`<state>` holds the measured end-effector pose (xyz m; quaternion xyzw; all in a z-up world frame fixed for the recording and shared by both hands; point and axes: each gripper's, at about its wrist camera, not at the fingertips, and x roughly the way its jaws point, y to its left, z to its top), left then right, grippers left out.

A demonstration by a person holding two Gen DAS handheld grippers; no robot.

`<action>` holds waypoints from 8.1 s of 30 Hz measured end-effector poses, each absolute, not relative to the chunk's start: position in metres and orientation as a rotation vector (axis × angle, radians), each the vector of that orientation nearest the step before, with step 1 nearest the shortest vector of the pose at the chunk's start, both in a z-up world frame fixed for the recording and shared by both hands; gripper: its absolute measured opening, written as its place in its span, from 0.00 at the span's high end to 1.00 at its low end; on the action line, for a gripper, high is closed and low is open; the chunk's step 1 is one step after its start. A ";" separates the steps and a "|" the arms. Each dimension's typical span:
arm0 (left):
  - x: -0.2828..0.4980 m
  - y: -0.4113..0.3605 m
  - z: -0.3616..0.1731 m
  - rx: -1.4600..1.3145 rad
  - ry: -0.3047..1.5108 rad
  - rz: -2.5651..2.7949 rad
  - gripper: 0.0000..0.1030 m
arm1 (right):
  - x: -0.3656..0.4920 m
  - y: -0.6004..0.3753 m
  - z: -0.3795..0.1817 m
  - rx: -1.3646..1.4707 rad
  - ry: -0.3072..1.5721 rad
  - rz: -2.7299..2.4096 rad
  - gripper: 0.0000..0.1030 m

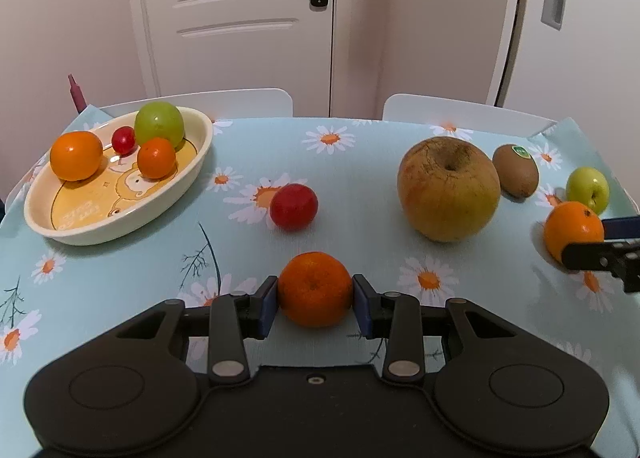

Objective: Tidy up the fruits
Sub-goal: 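Grasp the small mandarin with the left tool while the right tool grasps the large orange, then carry mandarin and orange to the cream bowl, open the left tool inside, then lower the large orange into the bowl and open the right tool, then move both tools back over the remaining fruit, then grasp the russet apple with the left tool while the right tool grasps the green apple, then carry both apples to the bowl, open the left tool inside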

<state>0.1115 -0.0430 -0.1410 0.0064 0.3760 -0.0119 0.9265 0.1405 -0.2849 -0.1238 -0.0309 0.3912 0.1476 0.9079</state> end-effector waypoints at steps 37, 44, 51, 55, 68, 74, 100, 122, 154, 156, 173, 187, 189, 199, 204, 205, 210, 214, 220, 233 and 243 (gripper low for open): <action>0.059 -0.009 -0.072 0.009 0.671 0.014 0.59 | 0.123 -0.236 -0.061 -0.062 0.743 0.338 0.28; 0.052 0.020 -0.044 0.017 0.644 0.028 0.59 | 0.116 -0.198 -0.032 -0.055 0.719 0.369 0.28; 0.056 0.066 -0.024 0.034 0.636 0.018 0.59 | 0.116 -0.149 -0.010 -0.040 0.708 0.373 0.28; 0.065 0.093 -0.020 0.049 0.640 0.011 0.59 | 0.121 -0.119 -0.005 -0.035 0.712 0.373 0.28; 0.114 0.162 -0.040 0.100 0.701 -0.046 0.59 | 0.145 -0.024 -0.019 -0.025 0.741 0.370 0.28; 0.144 0.179 -0.062 0.129 0.734 -0.097 0.59 | 0.160 0.005 -0.038 -0.019 0.762 0.339 0.28; 0.178 0.182 -0.091 0.163 0.787 -0.159 0.08 | 0.190 0.023 -0.060 0.004 0.800 0.293 0.28; 0.127 0.187 -0.081 0.109 0.769 -0.072 0.08 | 0.218 0.060 -0.092 -0.144 0.869 0.481 0.28; 0.100 0.172 -0.038 0.134 0.677 -0.142 0.08 | 0.154 0.004 -0.033 -0.088 0.726 0.330 0.03; 0.098 0.168 -0.032 0.138 0.665 -0.155 0.08 | 0.147 -0.007 -0.028 -0.077 0.718 0.303 0.03; 0.081 0.069 -0.006 0.148 0.635 -0.126 0.08 | 0.100 -0.164 -0.015 -0.001 0.684 0.149 0.03; 0.105 -0.054 -0.040 0.109 0.674 -0.158 0.08 | 0.119 -0.295 -0.046 -0.048 0.700 0.127 0.03; 0.110 -0.069 -0.047 0.113 0.675 -0.163 0.08 | 0.126 -0.306 -0.055 -0.059 0.702 0.134 0.03; 0.142 -0.112 -0.088 0.105 0.714 -0.154 0.08 | 0.154 -0.338 -0.087 -0.077 0.713 0.178 0.04; 0.163 -0.118 -0.105 0.058 0.745 -0.132 0.08 | 0.166 -0.344 -0.099 -0.088 0.721 0.202 0.06; 0.166 -0.119 -0.108 0.050 0.750 -0.130 0.09 | 0.169 -0.345 -0.101 -0.092 0.723 0.206 0.06; 0.176 -0.121 -0.118 0.027 0.773 -0.117 0.11 | 0.179 -0.346 -0.110 -0.113 0.729 0.226 0.06; 0.179 -0.120 -0.122 -0.004 0.782 -0.120 0.11 | 0.183 -0.347 -0.113 -0.114 0.730 0.236 0.06; 0.181 -0.122 -0.126 -0.010 0.799 -0.124 0.24 | 0.190 -0.345 -0.118 -0.129 0.735 0.251 0.10; 0.167 -0.123 -0.125 0.046 0.794 -0.119 0.24 | 0.198 -0.338 -0.127 -0.176 0.750 0.253 0.20; 0.154 -0.123 -0.125 0.071 0.797 -0.118 0.24 | 0.203 -0.339 -0.136 -0.185 0.766 0.231 0.30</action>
